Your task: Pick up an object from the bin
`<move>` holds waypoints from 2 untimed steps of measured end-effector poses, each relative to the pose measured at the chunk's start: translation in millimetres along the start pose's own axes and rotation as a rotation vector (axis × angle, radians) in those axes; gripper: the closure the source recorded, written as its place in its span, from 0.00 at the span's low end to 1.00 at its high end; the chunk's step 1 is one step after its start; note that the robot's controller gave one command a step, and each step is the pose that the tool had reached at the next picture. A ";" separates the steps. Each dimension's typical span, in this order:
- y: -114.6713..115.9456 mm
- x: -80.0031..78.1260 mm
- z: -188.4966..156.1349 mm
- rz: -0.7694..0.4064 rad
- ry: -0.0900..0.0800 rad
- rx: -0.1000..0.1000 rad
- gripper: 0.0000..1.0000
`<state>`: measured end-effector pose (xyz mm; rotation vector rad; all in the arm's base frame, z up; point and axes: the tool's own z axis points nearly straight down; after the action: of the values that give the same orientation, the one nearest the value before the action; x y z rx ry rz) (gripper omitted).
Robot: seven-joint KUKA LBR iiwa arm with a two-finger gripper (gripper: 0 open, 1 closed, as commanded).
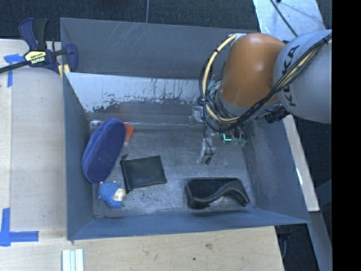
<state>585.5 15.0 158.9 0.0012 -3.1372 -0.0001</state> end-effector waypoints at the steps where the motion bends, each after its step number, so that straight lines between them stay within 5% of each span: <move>1: -28.6 46.7 69.7 -0.333 -0.017 0.000 0.00; 2: -27.9 102.9 58.0 -0.465 -0.008 0.001 0.00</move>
Offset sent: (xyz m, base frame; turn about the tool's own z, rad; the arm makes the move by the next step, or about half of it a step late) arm -0.0610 -0.0363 -0.0889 -0.3590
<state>482.3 -12.9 101.3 0.7258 -3.0605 0.0003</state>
